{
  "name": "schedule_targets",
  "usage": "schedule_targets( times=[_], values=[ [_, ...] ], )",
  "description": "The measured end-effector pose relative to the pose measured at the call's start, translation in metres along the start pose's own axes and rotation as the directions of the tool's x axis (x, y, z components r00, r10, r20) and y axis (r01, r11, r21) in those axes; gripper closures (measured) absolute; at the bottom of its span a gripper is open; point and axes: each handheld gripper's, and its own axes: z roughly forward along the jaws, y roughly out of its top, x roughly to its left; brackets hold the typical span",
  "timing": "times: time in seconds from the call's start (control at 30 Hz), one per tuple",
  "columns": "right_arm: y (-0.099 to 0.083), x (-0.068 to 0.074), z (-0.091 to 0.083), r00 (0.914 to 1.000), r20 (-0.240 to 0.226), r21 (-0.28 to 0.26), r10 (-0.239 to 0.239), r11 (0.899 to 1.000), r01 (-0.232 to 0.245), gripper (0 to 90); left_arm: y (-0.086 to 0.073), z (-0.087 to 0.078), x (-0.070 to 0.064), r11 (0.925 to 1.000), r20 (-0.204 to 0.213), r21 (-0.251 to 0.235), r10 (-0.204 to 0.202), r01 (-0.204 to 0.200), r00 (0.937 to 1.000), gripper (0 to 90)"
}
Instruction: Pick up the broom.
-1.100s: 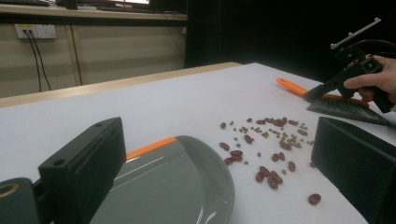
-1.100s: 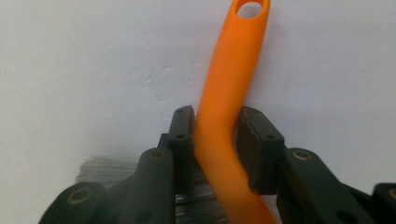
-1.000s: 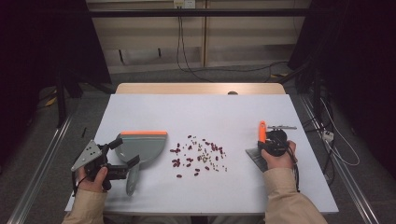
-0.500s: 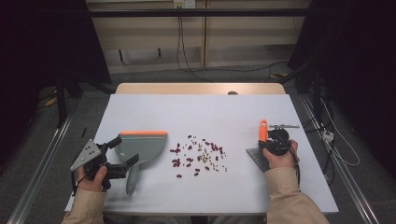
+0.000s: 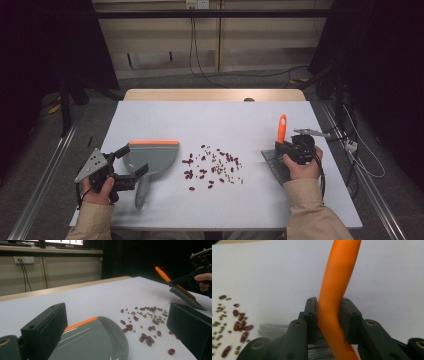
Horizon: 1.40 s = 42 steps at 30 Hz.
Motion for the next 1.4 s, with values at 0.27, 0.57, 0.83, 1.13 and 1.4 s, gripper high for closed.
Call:
schedule_targets(
  times=[0.27,0.57,0.83,1.13,1.4],
  values=[
    [0.008,0.010,-0.014,0.9933,-0.115,-0.109,0.006,0.994,-0.019,70.9,0.008,0.006,-0.006,0.9997,0.014,-0.013,0.019,-0.019,0.9997,3.3],
    [0.011,0.017,-0.023,0.9786,-0.205,-0.182,0.013,0.982,-0.051,71.1,0.014,0.013,-0.013,0.9992,0.036,-0.014,0.039,-0.039,0.9986,3.4],
    [0.012,0.020,-0.029,0.9655,-0.260,-0.220,0.007,0.973,-0.067,71.1,0.021,0.022,-0.022,0.9971,0.061,-0.009,0.076,-0.076,0.9953,3.5],
    [0.018,0.028,-0.033,0.9555,-0.295,-0.243,0.009,0.966,-0.084,71.1,0.030,0.034,-0.036,0.9973,0.116,-0.010,0.073,-0.072,0.9905,3.5],
    [0.025,0.045,-0.035,0.9406,-0.339,-0.275,0.005,0.956,-0.104,71.1,0.040,0.060,-0.061,0.9970,0.169,0.024,0.069,-0.074,0.9832,3.5]
  ],
)
